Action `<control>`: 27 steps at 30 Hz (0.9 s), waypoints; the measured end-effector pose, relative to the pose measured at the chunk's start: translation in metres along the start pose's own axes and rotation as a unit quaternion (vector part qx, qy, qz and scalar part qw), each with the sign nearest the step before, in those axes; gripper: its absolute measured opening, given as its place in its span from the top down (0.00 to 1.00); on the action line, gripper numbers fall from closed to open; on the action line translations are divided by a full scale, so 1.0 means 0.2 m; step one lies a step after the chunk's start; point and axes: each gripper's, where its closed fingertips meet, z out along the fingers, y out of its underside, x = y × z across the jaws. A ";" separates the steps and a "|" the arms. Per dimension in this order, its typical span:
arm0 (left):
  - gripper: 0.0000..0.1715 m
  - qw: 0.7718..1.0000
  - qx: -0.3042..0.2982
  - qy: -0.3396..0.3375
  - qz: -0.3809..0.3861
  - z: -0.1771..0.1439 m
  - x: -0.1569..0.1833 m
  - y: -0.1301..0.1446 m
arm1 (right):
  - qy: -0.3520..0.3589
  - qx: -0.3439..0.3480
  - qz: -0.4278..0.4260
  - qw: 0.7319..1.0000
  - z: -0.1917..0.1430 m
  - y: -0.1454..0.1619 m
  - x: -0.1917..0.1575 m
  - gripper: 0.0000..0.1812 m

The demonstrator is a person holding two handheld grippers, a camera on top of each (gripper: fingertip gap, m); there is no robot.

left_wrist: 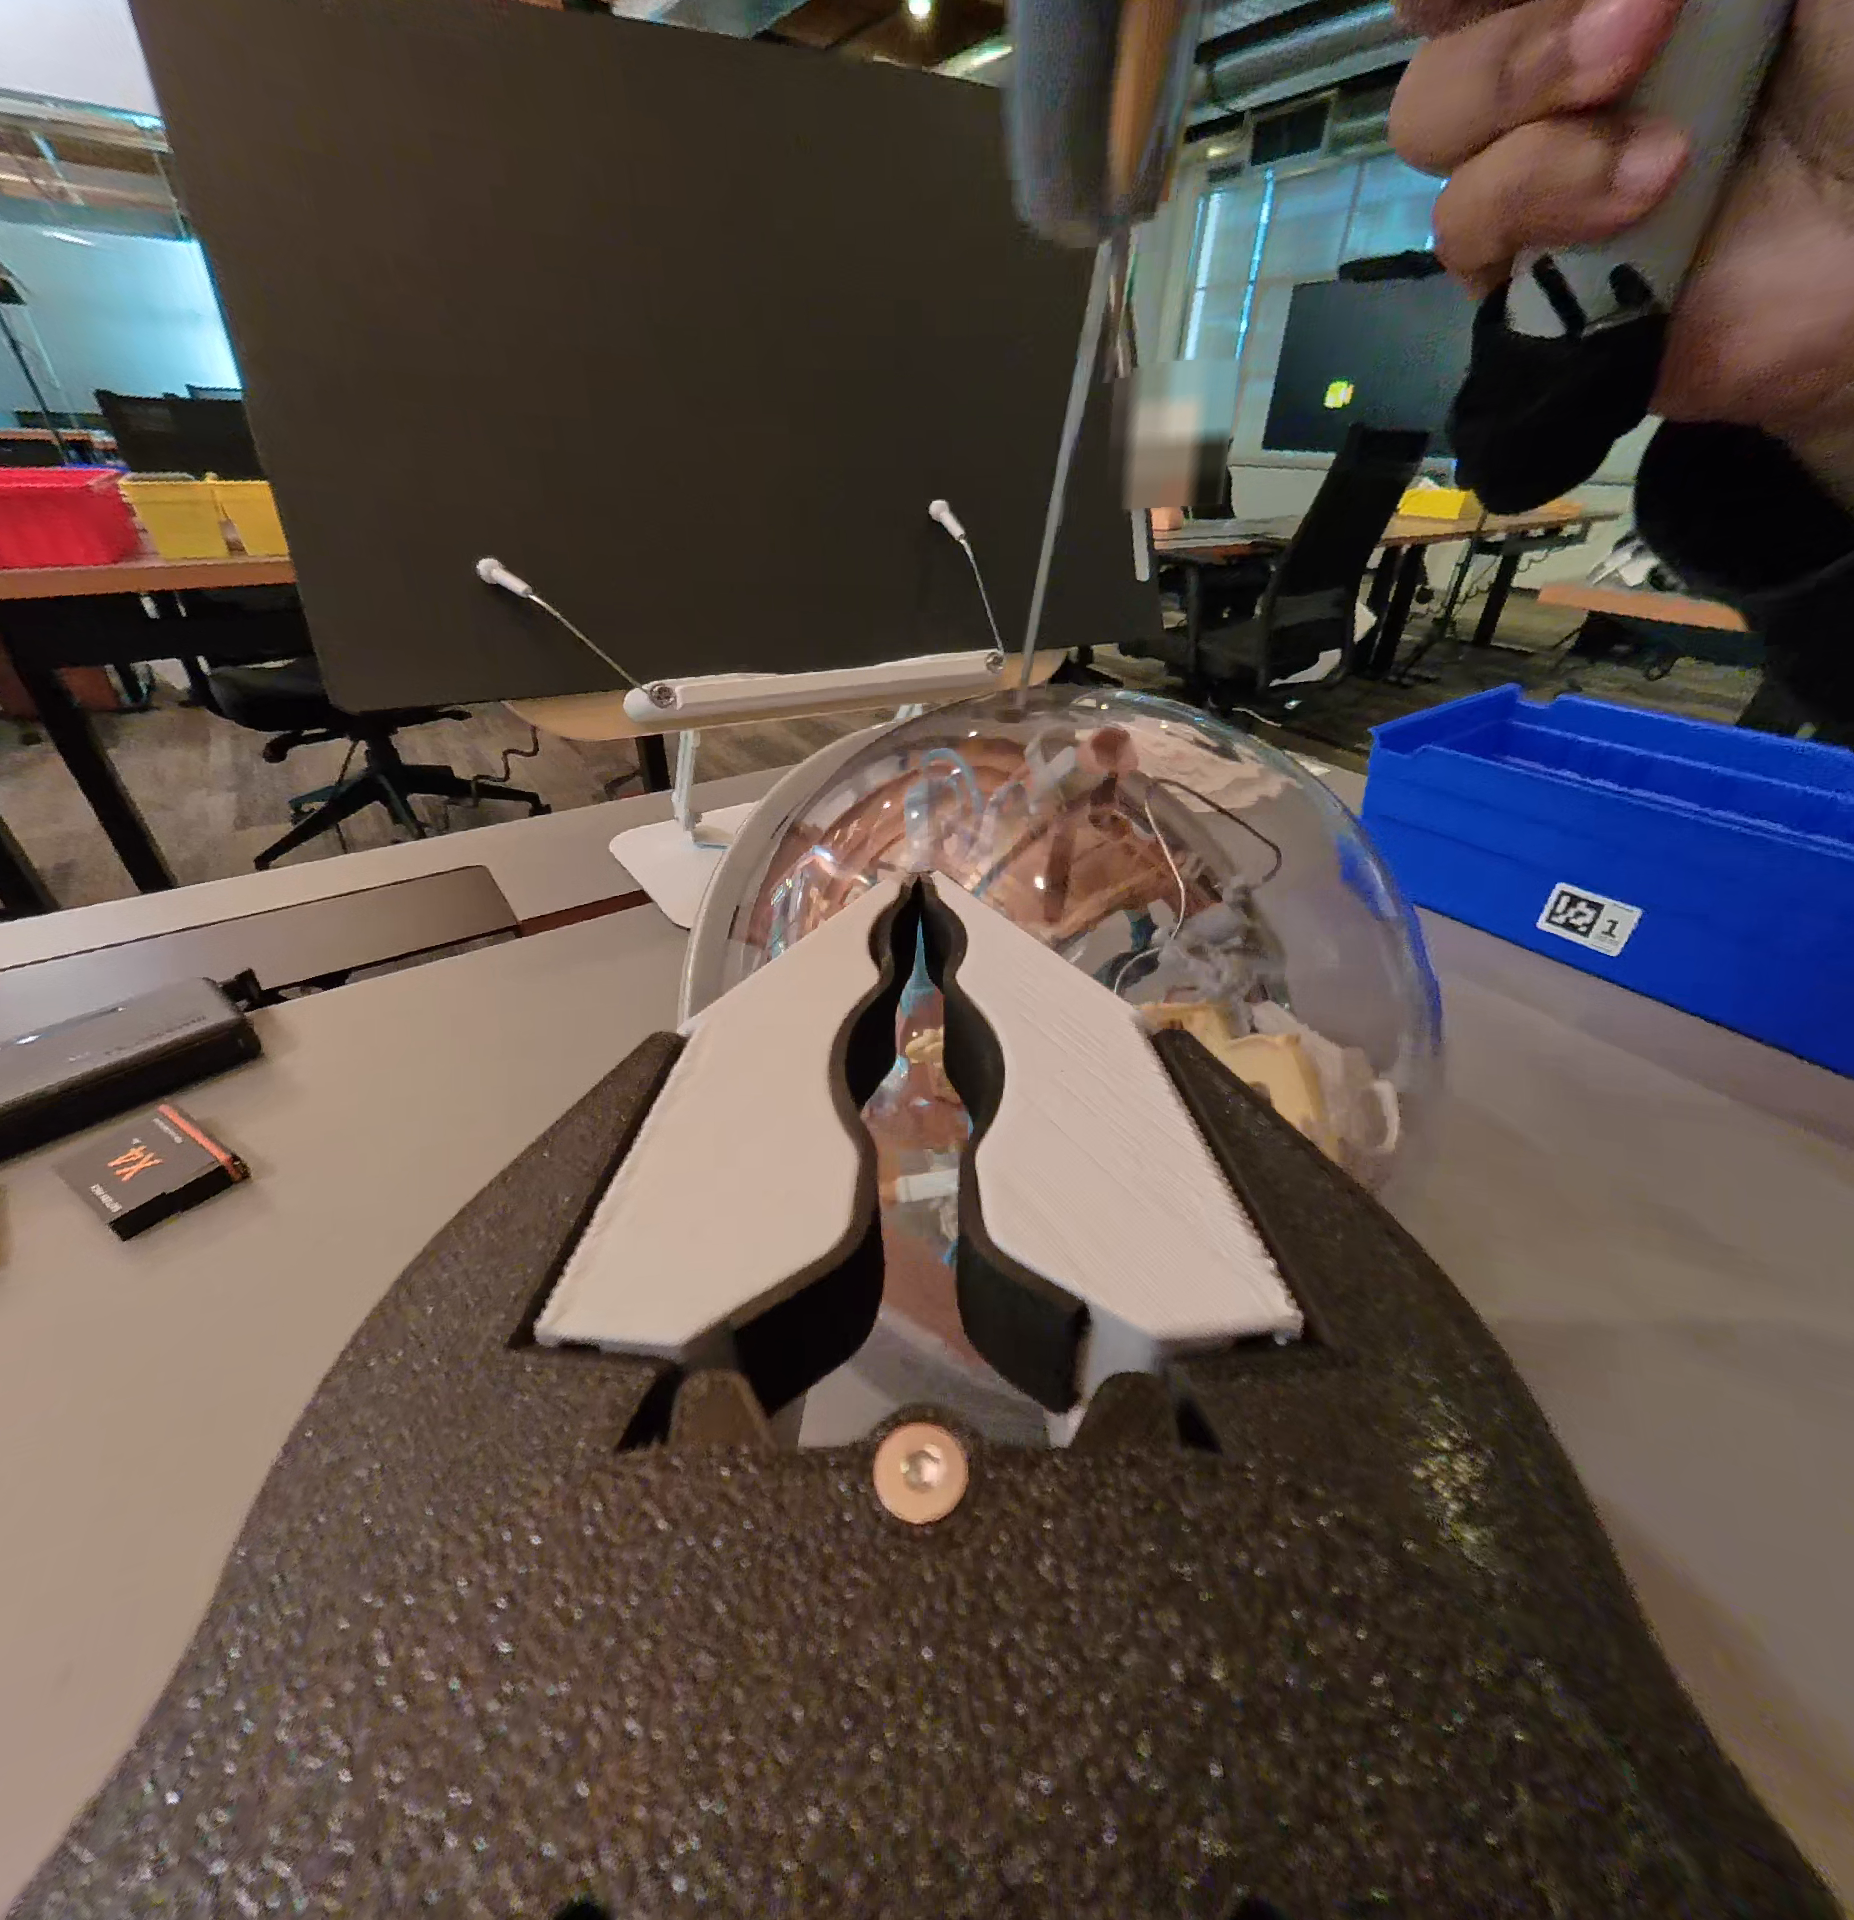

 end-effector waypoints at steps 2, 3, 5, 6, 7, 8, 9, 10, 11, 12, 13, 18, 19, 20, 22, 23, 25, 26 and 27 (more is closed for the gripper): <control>1.00 1.000 -0.005 0.001 0.002 -0.01 -0.01 0.01 | 0.009 0.001 0.004 1.000 0.00 0.02 0.03 0.94; 1.00 1.000 -0.005 -0.001 0.002 -0.01 -0.02 0.01 | 0.008 0.000 0.015 1.000 0.00 0.03 0.05 0.94; 1.00 1.000 -0.006 -0.010 0.007 -0.02 -0.05 0.01 | 0.008 -0.012 0.025 1.000 0.01 0.08 0.08 0.94; 1.00 1.000 -0.006 -0.005 0.005 -0.02 -0.05 0.01 | 0.005 -0.015 0.030 0.999 0.02 0.10 0.08 0.94; 1.00 1.000 -0.004 0.008 -0.003 -0.02 -0.05 0.01 | 0.001 -0.019 0.033 0.999 0.03 0.11 0.08 0.94; 1.00 1.000 -0.003 0.024 -0.014 -0.02 -0.03 0.01 | -0.004 -0.024 0.034 0.999 0.04 0.12 0.07 0.94; 1.00 0.999 -0.001 0.034 -0.025 -0.02 -0.03 0.01 | -0.010 -0.028 0.031 0.999 0.06 0.13 0.05 0.94; 1.00 0.999 0.005 0.032 -0.032 -0.02 -0.04 0.00 | -0.016 -0.030 0.024 0.999 0.07 0.13 0.03 0.94; 0.99 0.999 0.017 0.027 -0.033 -0.02 -0.05 -0.01 | -0.021 -0.032 0.020 0.999 0.09 0.13 0.01 0.94; 0.95 0.999 0.029 0.021 -0.030 -0.03 -0.07 -0.03 | -0.026 -0.033 0.016 0.999 0.10 0.13 -0.01 0.94; 0.85 0.999 0.040 0.014 -0.029 -0.04 -0.09 -0.05 | -0.031 -0.034 0.013 0.999 0.11 0.13 -0.03 0.94; 0.72 0.993 0.119 0.004 -0.005 -0.10 -0.12 -0.22 | -0.048 -0.044 0.003 0.998 0.15 0.15 -0.09 0.93; 0.72 0.991 0.134 0.004 0.001 -0.11 -0.11 -0.26 | -0.050 -0.045 0.001 0.998 0.16 0.16 -0.10 0.93; 0.74 0.989 0.148 0.002 0.002 -0.12 -0.12 -0.29 | -0.052 -0.047 0.000 0.998 0.16 0.16 -0.11 0.94; 0.89 0.987 0.159 -0.005 -0.007 -0.13 -0.15 -0.32 | -0.052 -0.048 -0.004 0.997 0.16 0.17 -0.11 0.94; 0.91 0.987 0.161 0.005 -0.009 -0.13 -0.15 -0.33 | -0.052 -0.048 -0.008 0.998 0.17 0.16 -0.11 0.94; 0.91 0.987 0.156 0.012 -0.020 -0.12 -0.17 -0.33 | -0.050 -0.048 -0.017 0.997 0.18 0.16 -0.12 0.94; 0.91 0.987 0.156 0.013 -0.024 -0.12 -0.18 -0.32 | -0.050 -0.049 -0.021 0.997 0.18 0.16 -0.12 0.94; 0.90 0.987 0.156 0.013 -0.026 -0.12 -0.20 -0.32 | -0.051 -0.049 -0.022 0.997 0.19 0.17 -0.13 0.94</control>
